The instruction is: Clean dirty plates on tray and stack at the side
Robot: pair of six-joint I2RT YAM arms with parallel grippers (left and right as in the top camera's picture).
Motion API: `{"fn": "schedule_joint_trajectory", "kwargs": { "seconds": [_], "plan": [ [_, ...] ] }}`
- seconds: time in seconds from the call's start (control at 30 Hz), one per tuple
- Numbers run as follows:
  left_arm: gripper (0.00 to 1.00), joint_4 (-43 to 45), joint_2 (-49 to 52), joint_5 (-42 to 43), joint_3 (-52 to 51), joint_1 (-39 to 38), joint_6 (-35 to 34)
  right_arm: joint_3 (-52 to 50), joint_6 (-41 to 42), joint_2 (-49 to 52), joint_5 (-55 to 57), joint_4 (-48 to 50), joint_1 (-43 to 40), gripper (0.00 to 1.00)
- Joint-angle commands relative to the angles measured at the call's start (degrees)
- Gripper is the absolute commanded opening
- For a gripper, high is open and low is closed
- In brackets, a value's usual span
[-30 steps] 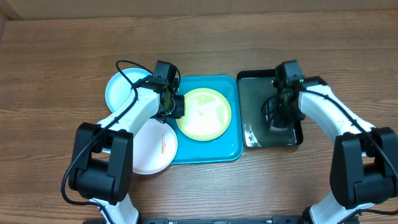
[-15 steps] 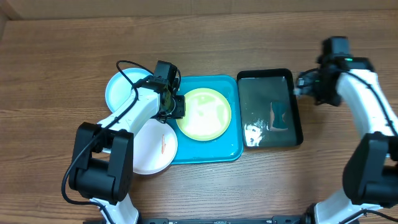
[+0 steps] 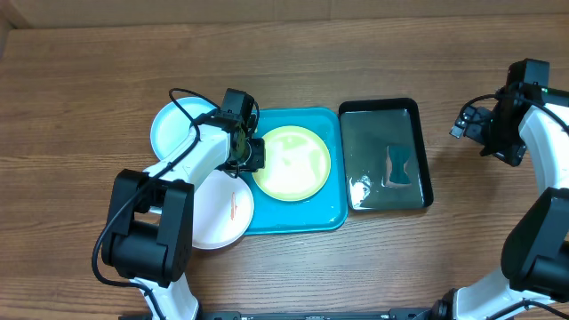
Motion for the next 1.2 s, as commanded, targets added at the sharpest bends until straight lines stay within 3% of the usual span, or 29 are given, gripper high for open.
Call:
{"fn": "schedule_joint_trajectory", "kwargs": {
  "seconds": [0.0,0.2,0.77,1.03,1.17],
  "plan": [
    [0.04,-0.09,0.57,0.11,-0.76,-0.46,-0.44,1.20,0.26,-0.33,-0.35,0.13,-0.28,1.00],
    [0.04,-2.29,0.17,0.02,2.10,-0.26,-0.55,1.18,0.24,-0.33,-0.35,0.13,-0.28,1.00],
    [0.04,-16.55,0.17,-3.10,28.44,-1.51,-1.68,1.20,0.24,-0.33,-0.35,0.15,-0.28,1.00],
    [0.04,-11.69,0.17,-3.63,32.81,-8.07,-3.61,1.20,0.26,-0.33,-0.35,0.13,-0.28,1.00],
    [0.04,-8.04,0.24,-9.75,32.81,-13.27,-4.42,1.20,0.26,-0.33,-0.35,0.13,-0.28,1.00]
  ]
}}
